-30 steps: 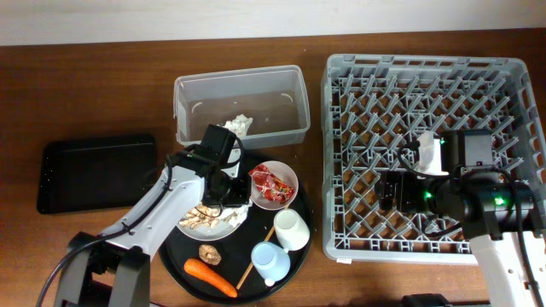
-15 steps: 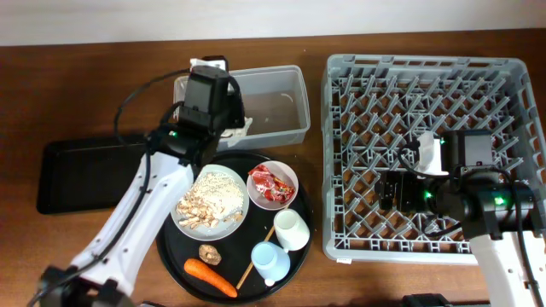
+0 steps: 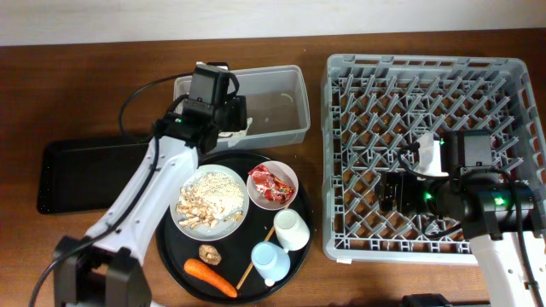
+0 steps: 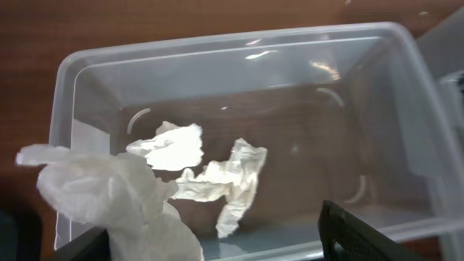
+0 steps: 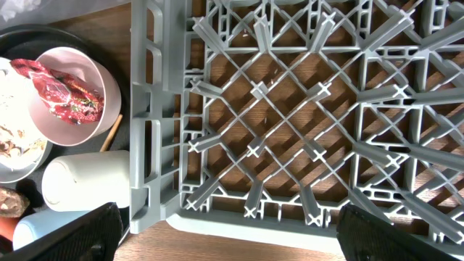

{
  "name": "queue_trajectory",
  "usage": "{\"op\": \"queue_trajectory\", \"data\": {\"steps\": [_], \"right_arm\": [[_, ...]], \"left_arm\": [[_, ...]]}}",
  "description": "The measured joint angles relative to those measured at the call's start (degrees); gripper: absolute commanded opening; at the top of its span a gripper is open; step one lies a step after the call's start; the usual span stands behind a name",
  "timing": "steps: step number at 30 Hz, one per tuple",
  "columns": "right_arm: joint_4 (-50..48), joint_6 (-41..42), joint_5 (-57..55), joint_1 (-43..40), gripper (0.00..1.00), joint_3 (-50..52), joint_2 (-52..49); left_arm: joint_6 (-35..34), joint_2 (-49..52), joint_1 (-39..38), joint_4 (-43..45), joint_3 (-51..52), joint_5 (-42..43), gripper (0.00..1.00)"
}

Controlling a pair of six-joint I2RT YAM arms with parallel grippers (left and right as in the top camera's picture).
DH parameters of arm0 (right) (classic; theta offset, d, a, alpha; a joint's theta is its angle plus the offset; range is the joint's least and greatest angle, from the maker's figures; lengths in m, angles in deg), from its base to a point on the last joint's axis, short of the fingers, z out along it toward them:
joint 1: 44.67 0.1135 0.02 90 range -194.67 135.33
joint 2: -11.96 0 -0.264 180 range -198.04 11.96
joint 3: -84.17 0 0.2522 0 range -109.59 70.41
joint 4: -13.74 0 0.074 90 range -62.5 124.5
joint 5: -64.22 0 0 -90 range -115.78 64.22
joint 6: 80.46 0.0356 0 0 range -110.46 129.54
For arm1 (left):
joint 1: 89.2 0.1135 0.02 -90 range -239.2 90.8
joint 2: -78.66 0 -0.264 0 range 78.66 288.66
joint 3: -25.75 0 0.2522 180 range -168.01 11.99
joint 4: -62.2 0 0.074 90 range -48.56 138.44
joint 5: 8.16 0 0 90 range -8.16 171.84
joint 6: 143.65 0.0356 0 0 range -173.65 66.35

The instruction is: Sort waste into correct bins and load items into the dishwasher rack

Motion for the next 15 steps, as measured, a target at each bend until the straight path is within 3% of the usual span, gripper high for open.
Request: {"op": "queue_trajectory", "data": {"steps": [6, 7, 8, 9, 10, 11, 13, 14, 15], "right_arm": [[0.1, 0.0, 0.0, 0.0, 0.98, 0.0, 0.0], [0.0, 0.0, 0.0, 0.0, 0.98, 0.0, 0.0], [0.0, 0.0, 0.0, 0.0, 0.98, 0.0, 0.0], [0.2, 0.0, 0.0, 0.0, 0.98, 0.0, 0.0], [0.3, 0.0, 0.0, 0.0, 0.99, 0.0, 0.0], [0.4, 0.0, 0.0, 0.0, 0.98, 0.0, 0.0], [0.4, 0.0, 0.0, 0.0, 0.98, 0.0, 0.0], [0.4, 0.0, 0.0, 0.0, 0.98, 0.0, 0.0], [0.4, 0.0, 0.0, 0.0, 0.98, 0.0, 0.0]], "left_arm": [[2.4, 0.3, 0.0, 5.7, -0.4, 1.5, 0.74], [6.1, 0.9, 0.1, 5.4, -0.4, 5.9, 0.76], [14.9, 1.8, 0.4, 3.5, -0.5, 16.3, 0.81], [18.6, 2.6, 0.1, 3.0, -0.5, 18.7, 0.81], [15.2, 3.0, -0.3, 2.7, -0.5, 12.6, 0.7], [5.6, 3.0, 0.3, -0.4, -0.6, 2.4, 0.69], [9.4, 3.1, 1.6, 1.9, -0.6, 6.8, 0.95], [13.0, 3.1, 1.6, 3.1, -0.6, 9.9, 0.99], [10.1, 3.2, 1.2, 1.2, -0.9, 5.3, 0.99]]}}
